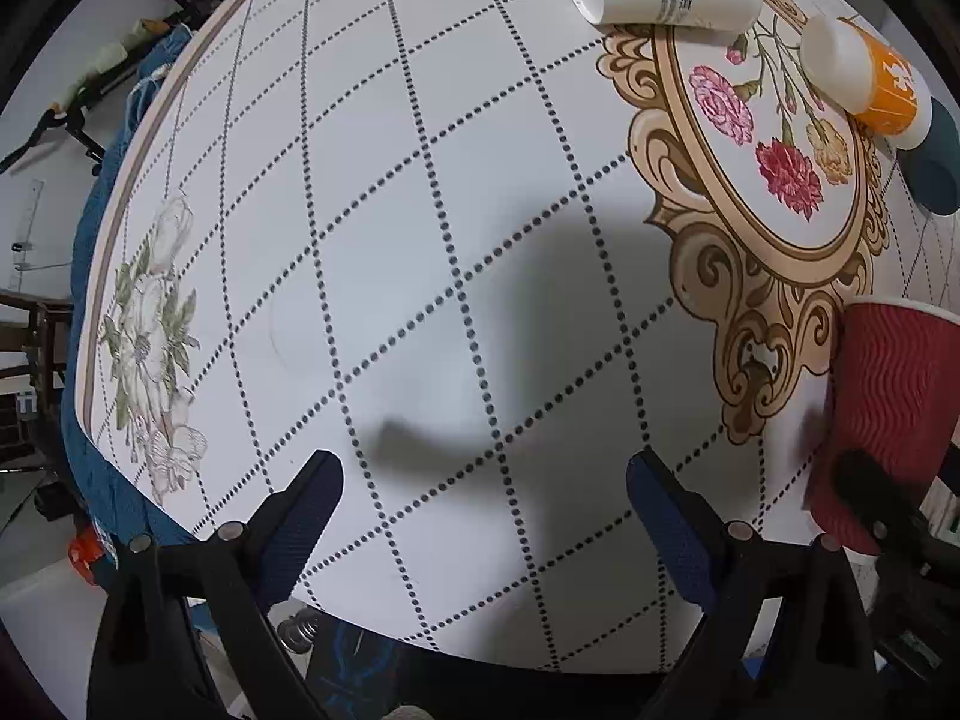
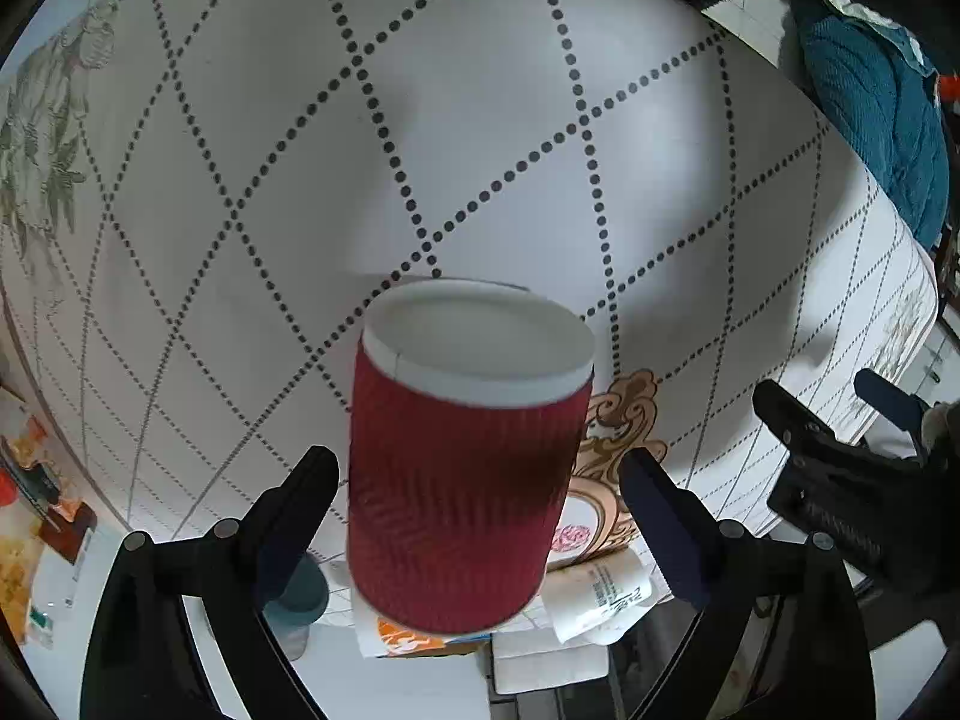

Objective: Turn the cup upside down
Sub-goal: 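Close the right tool on the red cup while the left tool releases it, then rotate the right tool to turn the red cup rim-down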

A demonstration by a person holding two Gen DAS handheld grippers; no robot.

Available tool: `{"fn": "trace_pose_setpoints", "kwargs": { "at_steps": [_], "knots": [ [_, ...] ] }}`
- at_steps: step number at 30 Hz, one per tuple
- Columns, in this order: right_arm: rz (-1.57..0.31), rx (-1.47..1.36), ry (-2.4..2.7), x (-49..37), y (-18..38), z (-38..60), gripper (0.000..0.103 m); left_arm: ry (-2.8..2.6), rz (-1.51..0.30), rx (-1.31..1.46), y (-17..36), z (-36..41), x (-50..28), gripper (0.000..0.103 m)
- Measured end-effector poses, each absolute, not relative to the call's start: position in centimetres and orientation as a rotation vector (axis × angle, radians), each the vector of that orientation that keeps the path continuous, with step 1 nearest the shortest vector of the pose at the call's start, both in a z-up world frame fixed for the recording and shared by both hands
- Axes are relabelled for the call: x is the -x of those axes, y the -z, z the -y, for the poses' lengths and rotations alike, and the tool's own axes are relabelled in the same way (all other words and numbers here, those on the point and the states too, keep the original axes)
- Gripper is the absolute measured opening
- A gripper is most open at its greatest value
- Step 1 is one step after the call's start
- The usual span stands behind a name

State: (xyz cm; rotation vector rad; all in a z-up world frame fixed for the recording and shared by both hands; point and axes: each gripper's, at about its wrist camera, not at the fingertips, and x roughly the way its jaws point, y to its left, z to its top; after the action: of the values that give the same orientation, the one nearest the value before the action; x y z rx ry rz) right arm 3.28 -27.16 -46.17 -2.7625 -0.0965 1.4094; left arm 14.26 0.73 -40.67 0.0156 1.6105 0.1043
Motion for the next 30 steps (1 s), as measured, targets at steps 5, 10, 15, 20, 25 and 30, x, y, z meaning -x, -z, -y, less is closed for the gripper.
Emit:
{"fn": "trace_pose_setpoints", "kwargs": {
  "at_steps": [5, 10, 15, 20, 25, 30],
  "knots": [
    [0.1, 2.762, -1.35, -4.5, 48.0, 26.2, 0.078, -0.11, -1.625, -0.013, 41.4, -1.3, -13.8, 0.097],
    [0.048, 2.729, -1.336, -5.2, 48.7, 24.9, 0.076, -0.12, -1.618, -0.021, 41.4, -1.7, -13.5, 0.097],
    [-0.026, 2.675, -1.309, -4.5, 48.4, 22.7, 0.076, -0.127, -1.613, -0.026, 41.3, -2.3, -13.4, 0.097],
    [-0.227, 2.559, -1.225, -5.5, 47.6, 18.9, 0.076, -0.128, -1.613, -0.028, 41.0, -2.7, -13.6, 0.097],
    [-0.537, 2.404, -1.151, -7.5, 46.6, 15.5, 0.076, -0.126, -1.609, -0.039, 40.3, -2.5, -14.6, 0.097],
    [-0.854, 2.206, -1.084, -9.7, 46.0, 13.8, 0.076, -0.117, -1.599, -0.07, 39.4, -1.8, -15.7, 0.097]
  ]
}}
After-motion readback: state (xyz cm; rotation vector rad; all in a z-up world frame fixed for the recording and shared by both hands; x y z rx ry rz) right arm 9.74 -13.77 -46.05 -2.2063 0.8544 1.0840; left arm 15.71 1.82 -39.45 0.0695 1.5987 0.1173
